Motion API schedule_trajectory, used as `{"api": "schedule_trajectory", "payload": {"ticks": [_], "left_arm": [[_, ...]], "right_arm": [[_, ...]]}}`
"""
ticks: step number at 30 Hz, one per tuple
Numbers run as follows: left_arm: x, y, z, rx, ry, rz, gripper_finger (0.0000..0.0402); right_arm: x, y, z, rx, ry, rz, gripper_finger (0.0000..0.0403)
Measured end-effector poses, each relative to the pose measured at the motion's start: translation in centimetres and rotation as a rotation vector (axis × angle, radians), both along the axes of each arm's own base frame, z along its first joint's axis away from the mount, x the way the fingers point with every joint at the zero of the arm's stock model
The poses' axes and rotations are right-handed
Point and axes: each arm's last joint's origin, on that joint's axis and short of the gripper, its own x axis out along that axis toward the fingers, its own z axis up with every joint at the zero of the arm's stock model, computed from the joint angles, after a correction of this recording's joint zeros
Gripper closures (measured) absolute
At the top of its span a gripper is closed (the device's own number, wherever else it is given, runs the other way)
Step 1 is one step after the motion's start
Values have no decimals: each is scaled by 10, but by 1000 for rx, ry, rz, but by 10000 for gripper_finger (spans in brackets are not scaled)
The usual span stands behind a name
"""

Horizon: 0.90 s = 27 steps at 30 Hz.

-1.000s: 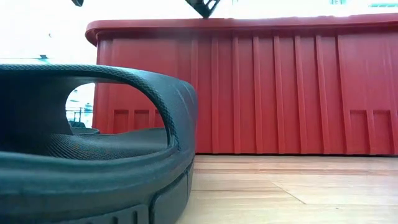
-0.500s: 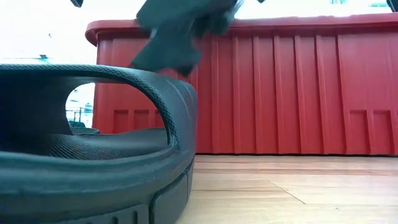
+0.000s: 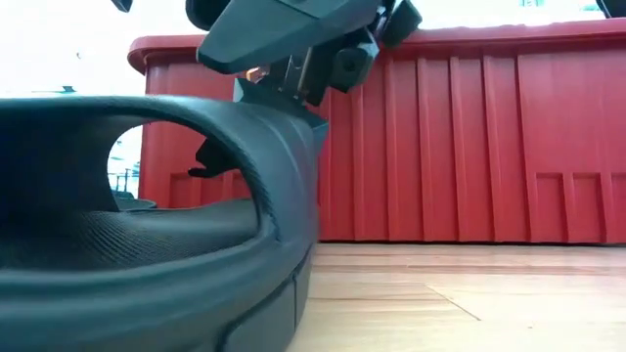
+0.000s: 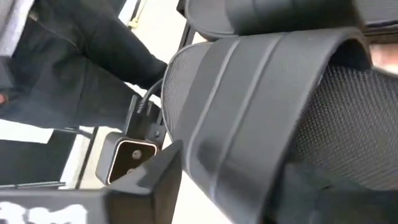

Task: Pick and place slides into bin
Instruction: Put the black slipper into the red bin

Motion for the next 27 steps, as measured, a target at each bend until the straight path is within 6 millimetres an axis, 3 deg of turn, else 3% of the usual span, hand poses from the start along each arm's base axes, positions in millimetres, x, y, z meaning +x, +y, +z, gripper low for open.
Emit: {"api": "schedule_trajectory", "payload": {"ticks": [3,8,12,21,27], "left_arm": [[0,0,0,0,0,0,374],[0,0,0,0,-1,0,387],[0,0,0,0,-2,1,399],[0,0,0,16,-2,-2,377],[0,0,0,17,-1,-2,377]], "right_arm": [[-1,4,0,-27,-22,6,260],[-1,5,2,-35,-39,11,383],[-6,4,17,-49,-62,17,393],[-40,-15,110,-120,-223,-9,399],[-90,-37,188,-206,-355,-153,400]]}}
